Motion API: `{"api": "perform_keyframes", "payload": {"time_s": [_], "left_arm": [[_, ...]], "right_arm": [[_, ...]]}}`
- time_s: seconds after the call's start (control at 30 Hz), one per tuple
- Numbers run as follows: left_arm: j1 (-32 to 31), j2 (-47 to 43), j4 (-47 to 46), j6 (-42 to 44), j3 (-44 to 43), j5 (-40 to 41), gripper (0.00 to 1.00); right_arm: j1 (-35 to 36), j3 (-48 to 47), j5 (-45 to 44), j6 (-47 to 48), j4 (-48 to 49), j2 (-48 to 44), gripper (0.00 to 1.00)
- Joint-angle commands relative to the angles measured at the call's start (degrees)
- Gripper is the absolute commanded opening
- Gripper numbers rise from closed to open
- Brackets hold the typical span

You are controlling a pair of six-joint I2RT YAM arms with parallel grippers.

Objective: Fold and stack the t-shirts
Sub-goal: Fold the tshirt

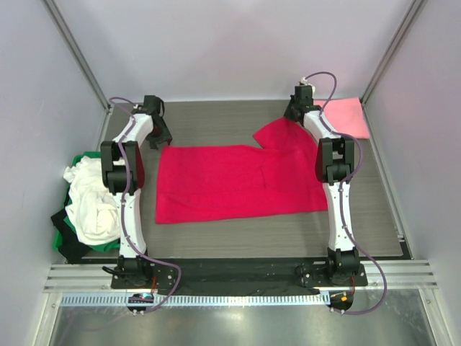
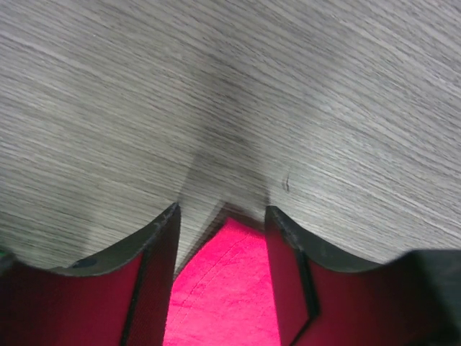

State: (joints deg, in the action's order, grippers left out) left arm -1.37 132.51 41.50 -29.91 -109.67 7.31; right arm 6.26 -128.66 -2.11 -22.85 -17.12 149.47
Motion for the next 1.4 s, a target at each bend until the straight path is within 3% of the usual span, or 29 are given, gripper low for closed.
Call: {"api": "perform_keyframes", "payload": {"time_s": [0.0,0.5,0.73,0.87,1.17,1.37], "left_arm": [[0.0,1.0,-0.2,-0.9,1.3,-1.5,0.49],[-4.3,1.2,2.2,0.4,1.0,6.8,0.44],[-4.6,1.0,3.2,-0.2,0.5,7.8,0.23],[-5.0,1.1,4.5,-0.3,-0.3,8.9,0.00],[-5.0,-4.9,6.8,-0.5,1.2,9.2,0.00],[-5.0,-12.4,6.0,0.6,7.1,8.0,0.00]], "right_arm": [[0.3,2.0,1.3,0.2,-4.1,-0.2,0.01],[-0.3,2.8,3.6,0.8,-3.8,-0.2,0.01],[-0.4,3.2,4.1,0.8,-3.6,-0.4,0.01],[-0.4,3.3,4.4,1.0,-3.4,-0.6,0.01],[-0.4,8.8,7.9,5.0,-1.3,-9.4,0.01],[0.9,23.4,8.7,7.7,2.7,-21.8,0.01]]}}
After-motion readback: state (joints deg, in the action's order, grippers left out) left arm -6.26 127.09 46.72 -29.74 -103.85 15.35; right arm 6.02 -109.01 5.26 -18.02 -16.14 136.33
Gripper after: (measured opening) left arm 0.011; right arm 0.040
